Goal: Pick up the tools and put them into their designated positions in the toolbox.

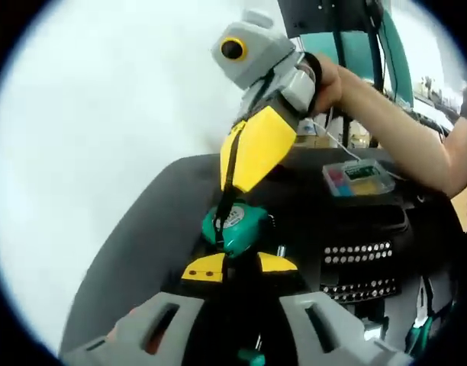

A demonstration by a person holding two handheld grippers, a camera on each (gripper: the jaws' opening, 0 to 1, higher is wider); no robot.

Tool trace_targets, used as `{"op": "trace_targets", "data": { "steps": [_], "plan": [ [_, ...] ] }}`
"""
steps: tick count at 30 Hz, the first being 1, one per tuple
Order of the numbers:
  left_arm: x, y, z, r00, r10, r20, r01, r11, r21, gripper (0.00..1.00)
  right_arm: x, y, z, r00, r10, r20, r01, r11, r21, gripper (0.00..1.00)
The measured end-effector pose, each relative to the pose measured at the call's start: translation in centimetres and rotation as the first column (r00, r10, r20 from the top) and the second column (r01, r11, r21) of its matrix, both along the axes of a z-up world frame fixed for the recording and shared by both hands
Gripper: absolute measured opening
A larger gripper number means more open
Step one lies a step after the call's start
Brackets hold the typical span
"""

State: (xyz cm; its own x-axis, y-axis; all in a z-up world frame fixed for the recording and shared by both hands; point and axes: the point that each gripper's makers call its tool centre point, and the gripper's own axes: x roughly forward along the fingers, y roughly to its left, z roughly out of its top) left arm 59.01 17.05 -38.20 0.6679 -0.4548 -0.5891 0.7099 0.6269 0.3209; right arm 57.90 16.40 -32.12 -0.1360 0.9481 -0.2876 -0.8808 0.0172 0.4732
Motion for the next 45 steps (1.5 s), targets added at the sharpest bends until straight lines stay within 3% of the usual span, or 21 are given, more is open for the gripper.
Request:
{"op": "trace_targets", "data": {
  "steps": [2, 5, 13, 17, 20, 22, 23, 24, 25, 26, 27, 28, 29, 31, 33, 35, 41, 43, 44, 45],
  "plan": [
    [0.6, 0.3, -0.2, 0.999, 0.012, 0.030, -0.013, 0.999, 0.039, 0.11, -0.2, 0.5, -0.2, 1.000, -0.009, 0.013, 0.009, 1.000, -0.008, 0.02],
    [1.3, 0.4, -0.1, 0.999, 0.025, 0.047, -0.027, 0.999, 0.043, 0.10, 0.3, 0.9, -0.1, 0.999, -0.028, 0.017, 0.028, 1.000, 0.003, 0.02],
    [3.8, 0.9, -0.5, 0.994, 0.022, 0.110, -0.031, 0.997, 0.077, 0.10, 1.8, 1.8, -0.5, 0.993, -0.115, -0.034, 0.116, 0.993, 0.029, 0.03],
    [4.3, 1.1, -1.8, 0.994, -0.039, 0.105, 0.021, 0.985, 0.172, 0.10, 3.0, 1.3, -1.9, 0.978, -0.188, -0.090, 0.187, 0.982, -0.021, 0.03],
    [4.1, 1.0, -2.0, 0.995, -0.042, 0.094, 0.026, 0.985, 0.168, 0.07, 5.5, -1.6, -4.1, 0.942, -0.333, -0.028, 0.326, 0.933, -0.150, 0.05],
    [4.1, 1.1, -2.0, 0.995, -0.036, 0.092, 0.021, 0.987, 0.158, 0.07, 7.2, -4.1, -5.1, 0.912, -0.391, 0.127, 0.410, 0.885, -0.221, 0.05],
    [4.1, 1.1, -2.0, 0.995, -0.036, 0.089, 0.022, 0.988, 0.153, 0.07, 7.0, -4.7, -5.2, 0.911, -0.346, 0.223, 0.395, 0.888, -0.237, 0.04],
    [4.1, 1.1, -2.0, 0.996, -0.037, 0.087, 0.023, 0.988, 0.150, 0.07, 9.1, -5.1, -4.5, 0.908, -0.293, 0.301, 0.371, 0.895, -0.248, 0.04],
    [4.1, 1.1, -1.9, 0.996, -0.037, 0.083, 0.024, 0.989, 0.146, 0.07, 9.0, -5.5, -4.1, 0.893, -0.234, 0.384, 0.349, 0.899, -0.263, 0.04],
    [4.1, 1.1, -1.9, 0.996, -0.036, 0.080, 0.024, 0.990, 0.142, 0.07, 7.8, -5.7, -4.1, 0.881, -0.179, 0.438, 0.323, 0.904, -0.279, 0.04],
    [4.0, 1.1, -1.9, 0.996, -0.037, 0.076, 0.026, 0.990, 0.137, 0.07, 6.8, -5.8, -4.2, 0.850, -0.112, 0.515, 0.311, 0.896, -0.318, 0.04],
    [3.9, 1.1, -1.9, 0.996, -0.039, 0.074, 0.029, 0.991, 0.133, 0.07, 6.0, -5.5, -4.3, 0.838, -0.049, 0.543, 0.275, 0.899, -0.342, 0.04],
    [3.9, 1.1, -1.9, 0.997, -0.037, 0.069, 0.028, 0.992, 0.123, 0.06, 6.0, -4.8, -4.2, 0.838, 0.023, 0.545, 0.212, 0.907, -0.364, 0.04],
    [3.8, 1.1, -2.0, 0.997, -0.033, 0.064, 0.026, 0.994, 0.108, 0.06, 3.9, -3.4, -4.9, 0.850, 0.105, 0.517, 0.118, 0.917, -0.381, 0.04],
    [3.7, 1.1, -2.1, 0.998, -0.030, 0.051, 0.026, 0.996, 0.084, 0.04, 4.5, -2.7, -5.7, 0.837, 0.102, 0.538, 0.140, 0.909, -0.392, 0.03],
    [3.5, 1.1, -2.2, 0.999, -0.034, 0.033, 0.031, 0.996, 0.081, 0.03, 5.1, -3.0, -6.5, 0.842, 0.091, 0.531, 0.179, 0.882, -0.435, 0.00],
    [3.2, 1.1, -2.2, 1.000, -0.028, 0.015, 0.027, 0.999, 0.036, 0.03, 5.7, -3.3, -7.9, 0.832, 0.119, 0.541, 0.174, 0.871, -0.460, 0.00],
    [3.0, 1.1, -2.2, 0.999, -0.029, 0.015, 0.029, 0.999, 0.039, 0.03, 6.0, -3.2, -8.1, 0.815, 0.131, 0.565, 0.194, 0.856, -0.479, 0.00],
    [3.0, 1.1, -2.2, 0.999, -0.030, 0.016, 0.029, 0.998, 0.047, 0.03, 6.3, -3.1, -8.1, 0.788, 0.162, 0.594, 0.200, 0.845, -0.496, 0.00],
    [2.9, 1.1, -2.2, 0.999, -0.028, 0.015, 0.028, 0.999, 0.046, 0.03, 6.4, -3.0, -8.2, 0.776, 0.174, 0.607, 0.209, 0.836, -0.508, 0.00]
  ]
}}
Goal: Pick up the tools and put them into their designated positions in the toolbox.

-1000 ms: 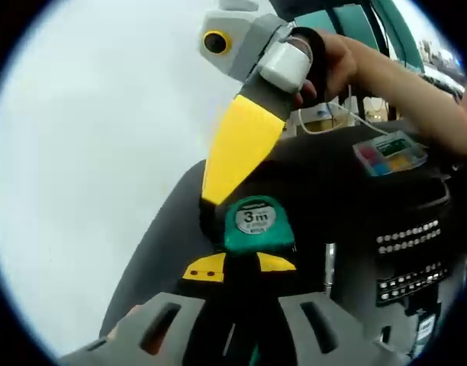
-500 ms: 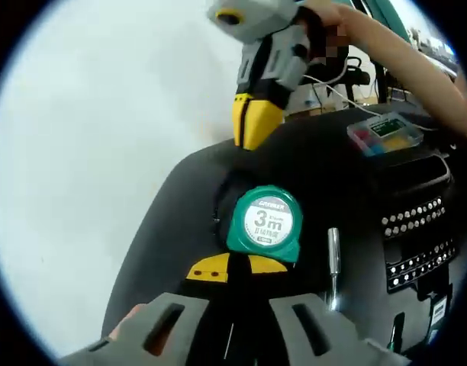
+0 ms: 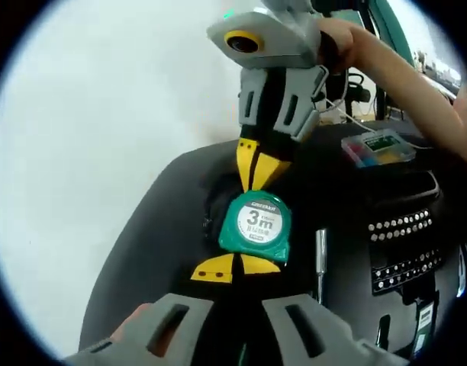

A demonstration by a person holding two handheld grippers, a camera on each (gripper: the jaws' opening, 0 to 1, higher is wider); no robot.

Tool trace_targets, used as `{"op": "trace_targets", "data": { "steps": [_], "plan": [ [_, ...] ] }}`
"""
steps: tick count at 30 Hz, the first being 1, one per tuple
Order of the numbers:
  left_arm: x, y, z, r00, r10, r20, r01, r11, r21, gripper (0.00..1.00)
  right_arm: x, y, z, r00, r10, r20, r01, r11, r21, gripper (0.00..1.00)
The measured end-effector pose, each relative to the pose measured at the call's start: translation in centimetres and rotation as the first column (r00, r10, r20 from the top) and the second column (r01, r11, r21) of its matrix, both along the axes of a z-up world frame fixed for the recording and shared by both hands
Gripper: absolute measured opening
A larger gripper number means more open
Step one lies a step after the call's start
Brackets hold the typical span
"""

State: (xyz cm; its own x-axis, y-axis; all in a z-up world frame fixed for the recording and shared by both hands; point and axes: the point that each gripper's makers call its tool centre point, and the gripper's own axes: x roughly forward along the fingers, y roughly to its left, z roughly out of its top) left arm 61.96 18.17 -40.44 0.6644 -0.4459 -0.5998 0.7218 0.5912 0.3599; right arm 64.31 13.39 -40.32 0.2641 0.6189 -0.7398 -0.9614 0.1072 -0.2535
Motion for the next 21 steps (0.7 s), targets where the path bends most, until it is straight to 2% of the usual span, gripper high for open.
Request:
{"op": "trace_targets", "data": {
  "steps": [3, 6, 8, 10, 13, 15, 18, 19, 20, 21],
  "plan": [
    [-0.2, 0.1, 0.0, 1.000, 0.001, -0.003, -0.001, 1.000, -0.018, 0.03, 0.1, 0.2, -0.2, 0.997, 0.017, 0.074, -0.010, 0.996, -0.084, 0.00],
    [-0.3, 0.2, 0.5, 1.000, -0.003, 0.004, 0.003, 0.999, -0.047, 0.03, 0.2, 0.3, -0.1, 0.992, 0.049, 0.119, -0.034, 0.991, -0.128, 0.00],
    [-0.3, 0.4, 2.0, 0.997, -0.037, 0.063, 0.041, 0.998, -0.051, 0.04, 0.2, 0.1, -0.1, 0.999, -0.034, 0.037, 0.036, 0.997, -0.068, 0.00],
    [-0.2, 1.4, 3.1, 0.997, -0.008, 0.077, 0.010, 1.000, -0.027, 0.04, 0.4, -1.0, 0.5, 0.996, -0.090, -0.001, 0.090, 0.995, -0.041, 0.00],
    [-0.2, 1.1, 4.2, 0.996, 0.000, 0.095, 0.005, 0.998, -0.059, 0.04, 0.8, -2.4, 1.3, 0.993, -0.112, 0.030, 0.113, 0.993, -0.044, 0.00],
    [-0.3, 0.3, 3.9, 0.996, -0.013, 0.091, 0.018, 0.998, -0.056, 0.04, 0.6, -2.3, 1.9, 0.991, -0.130, 0.030, 0.131, 0.991, -0.032, 0.00],
    [0.1, 0.3, 2.3, 0.996, -0.036, 0.084, 0.032, 0.998, 0.050, 0.04, -0.7, 0.3, 1.9, 0.998, -0.051, 0.023, 0.051, 0.999, 0.004, 0.00],
    [0.1, 0.2, 2.0, 0.996, -0.038, 0.084, 0.034, 0.998, 0.054, 0.04, -1.1, 0.8, 1.6, 0.999, -0.032, 0.017, 0.032, 0.999, -0.006, 0.00],
    [0.3, 0.0, 1.8, 0.996, -0.038, 0.083, 0.034, 0.998, 0.049, 0.04, -0.2, 0.5, 1.3, 0.995, -0.007, 0.102, 0.014, 0.997, -0.072, 0.00],
    [0.3, -0.2, 1.8, 0.996, -0.041, 0.078, 0.038, 0.999, 0.034, 0.04, -0.3, 0.3, 0.8, 0.996, -0.046, 0.078, 0.053, 0.995, -0.084, 0.00]
  ]
}}
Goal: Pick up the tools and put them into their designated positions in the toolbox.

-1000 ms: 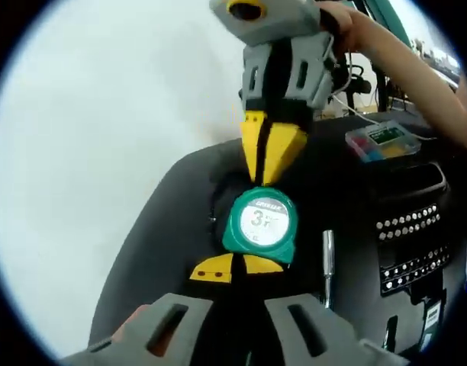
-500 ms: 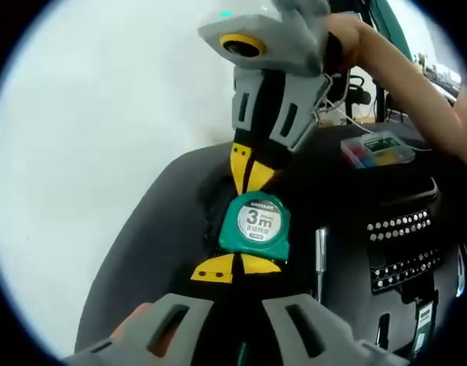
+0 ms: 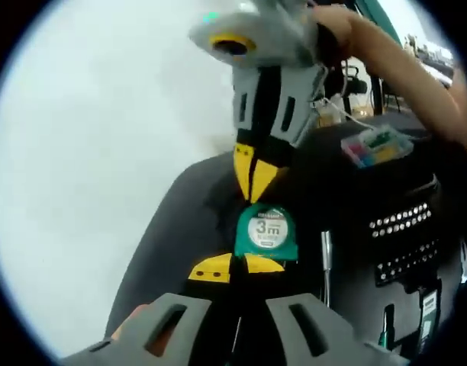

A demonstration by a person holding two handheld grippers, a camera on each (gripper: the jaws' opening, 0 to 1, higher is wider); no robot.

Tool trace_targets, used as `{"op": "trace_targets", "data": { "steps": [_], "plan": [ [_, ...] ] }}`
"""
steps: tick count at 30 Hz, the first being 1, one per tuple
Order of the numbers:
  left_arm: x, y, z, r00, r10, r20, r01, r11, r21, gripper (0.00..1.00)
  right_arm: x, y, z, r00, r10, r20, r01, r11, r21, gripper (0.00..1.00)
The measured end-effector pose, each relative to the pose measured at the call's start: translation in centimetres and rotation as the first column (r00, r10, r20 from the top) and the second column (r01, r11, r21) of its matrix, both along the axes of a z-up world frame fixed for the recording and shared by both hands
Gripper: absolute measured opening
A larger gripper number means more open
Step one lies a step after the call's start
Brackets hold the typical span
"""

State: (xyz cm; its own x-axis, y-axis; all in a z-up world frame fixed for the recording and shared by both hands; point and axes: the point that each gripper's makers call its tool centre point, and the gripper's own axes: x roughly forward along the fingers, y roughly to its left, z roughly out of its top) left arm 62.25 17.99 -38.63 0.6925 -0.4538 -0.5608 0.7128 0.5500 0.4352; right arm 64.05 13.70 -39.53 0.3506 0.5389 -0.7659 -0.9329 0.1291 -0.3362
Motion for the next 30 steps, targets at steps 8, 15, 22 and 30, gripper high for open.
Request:
{"op": "trace_targets", "data": {
  "steps": [8, 15, 22, 30],
  "plan": [
    [0.7, -0.4, 0.4, 1.000, -0.011, 0.015, 0.011, 1.000, -0.029, 0.03, 0.4, 0.0, -0.9, 1.000, -0.026, -0.016, 0.026, 1.000, -0.003, 0.00],
    [1.1, -0.5, 0.5, 0.998, -0.034, 0.054, 0.032, 0.999, 0.031, 0.02, 0.1, -0.4, -0.2, 0.998, -0.024, -0.057, 0.027, 0.999, 0.047, 0.00],
    [1.6, 2.3, -0.8, 0.998, 0.063, -0.007, -0.063, 0.997, 0.036, 0.02, 2.0, 0.7, 1.5, 0.999, -0.019, 0.046, 0.013, 0.993, 0.120, 0.00],
    [1.5, 0.6, -1.3, 1.000, -0.004, 0.016, 0.004, 1.000, 0.015, 0.02, 0.2, 3.8, 1.7, 0.993, 0.103, 0.060, -0.112, 0.975, 0.193, 0.00]
  ]
}}
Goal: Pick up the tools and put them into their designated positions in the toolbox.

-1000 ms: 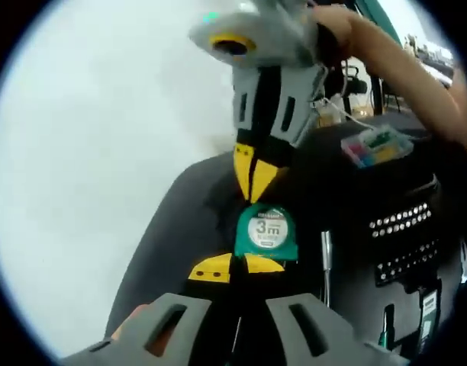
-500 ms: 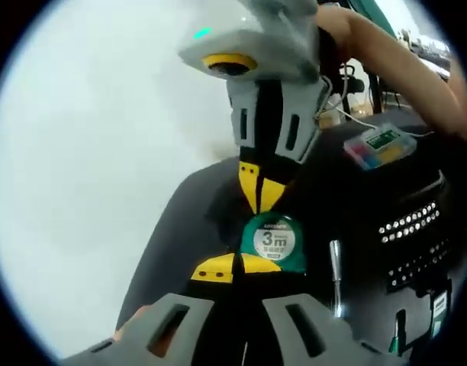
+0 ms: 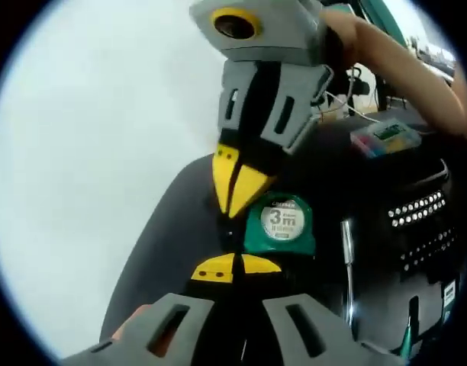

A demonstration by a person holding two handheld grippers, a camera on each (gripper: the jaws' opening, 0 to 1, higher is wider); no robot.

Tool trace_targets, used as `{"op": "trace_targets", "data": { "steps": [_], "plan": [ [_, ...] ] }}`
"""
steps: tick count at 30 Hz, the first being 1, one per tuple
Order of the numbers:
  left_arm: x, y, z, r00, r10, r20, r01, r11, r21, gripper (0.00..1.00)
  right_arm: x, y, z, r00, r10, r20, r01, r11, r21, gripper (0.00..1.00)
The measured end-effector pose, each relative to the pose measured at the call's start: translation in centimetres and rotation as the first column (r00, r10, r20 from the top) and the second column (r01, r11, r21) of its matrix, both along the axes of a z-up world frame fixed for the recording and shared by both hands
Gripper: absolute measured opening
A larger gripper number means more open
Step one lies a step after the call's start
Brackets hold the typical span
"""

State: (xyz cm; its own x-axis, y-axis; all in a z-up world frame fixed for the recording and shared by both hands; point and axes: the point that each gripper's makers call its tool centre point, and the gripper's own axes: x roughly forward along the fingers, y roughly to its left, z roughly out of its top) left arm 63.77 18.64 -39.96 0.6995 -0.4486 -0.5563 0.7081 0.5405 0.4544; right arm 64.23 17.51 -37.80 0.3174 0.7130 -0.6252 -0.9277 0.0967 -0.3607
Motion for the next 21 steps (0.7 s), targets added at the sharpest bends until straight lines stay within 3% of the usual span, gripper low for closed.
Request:
{"op": "trace_targets", "data": {
  "steps": [3, 6, 9, 11, 13, 15, 16, 17, 18, 19, 20, 21],
  "plan": [
    [0.2, 0.2, 0.3, 1.000, -0.005, 0.023, 0.004, 0.999, 0.032, 0.02, 0.2, 0.0, 0.4, 0.999, -0.016, -0.039, 0.017, 0.999, 0.044, 0.00],
    [0.6, 0.2, 0.8, 0.999, 0.001, 0.040, -0.002, 1.000, 0.009, 0.02, 0.2, -0.1, 0.5, 1.000, 0.007, -0.023, -0.006, 0.999, 0.054, 0.00],
    [0.9, -0.3, 0.7, 0.992, -0.076, 0.105, 0.066, 0.993, 0.097, 0.02, 0.2, 0.0, 0.5, 1.000, 0.014, -0.021, -0.013, 0.998, 0.055, 0.00],
    [0.9, -0.3, 0.7, 0.992, -0.082, 0.092, 0.074, 0.993, 0.087, 0.02, 0.3, 0.0, 0.5, 1.000, 0.021, -0.019, -0.020, 0.998, 0.054, 0.00],
    [0.9, -0.4, 0.7, 0.995, -0.084, 0.062, 0.083, 0.996, 0.025, 0.01, 0.5, -0.1, 0.6, 0.998, 0.005, -0.057, 0.000, 0.997, 0.077, 0.00],
    [1.0, -0.1, 0.8, 0.995, -0.085, 0.058, 0.085, 0.996, 0.003, 0.01, 0.5, 0.0, 0.5, 0.999, 0.012, -0.050, -0.008, 0.997, 0.081, 0.00],
    [0.9, 0.0, 0.7, 0.995, -0.086, 0.055, 0.086, 0.996, 0.003, 0.01, 0.5, 0.1, 0.4, 0.999, 0.012, -0.043, -0.009, 0.997, 0.083, 0.00],
    [0.0, 0.0, -0.4, 0.993, -0.118, 0.004, 0.118, 0.992, 0.042, 0.01, 0.6, 0.3, 0.4, 0.999, 0.012, -0.030, -0.010, 0.997, 0.078, 0.00],
    [0.4, -0.4, 0.3, 0.986, -0.145, 0.086, 0.141, 0.989, 0.050, 0.00, 0.7, 0.3, 0.3, 1.000, 0.009, -0.014, -0.008, 0.998, 0.069, 0.00],
    [-0.9, -1.3, -0.9, 0.984, -0.179, -0.009, 0.179, 0.983, 0.024, 0.00, 0.7, 0.3, 0.0, 1.000, 0.012, -0.010, -0.011, 0.999, 0.053, 0.00],
    [-0.1, -0.6, 0.2, 0.983, -0.159, 0.087, 0.152, 0.985, 0.086, 0.00, 0.9, -0.2, -0.3, 1.000, 0.013, 0.014, -0.013, 1.000, 0.015, 0.00],
    [-0.4, -0.8, 0.0, 0.987, -0.144, 0.077, 0.139, 0.988, 0.071, 0.00, 0.9, -0.8, -0.9, 1.000, 0.010, 0.014, -0.009, 1.000, -0.016, 0.00]
  ]
}}
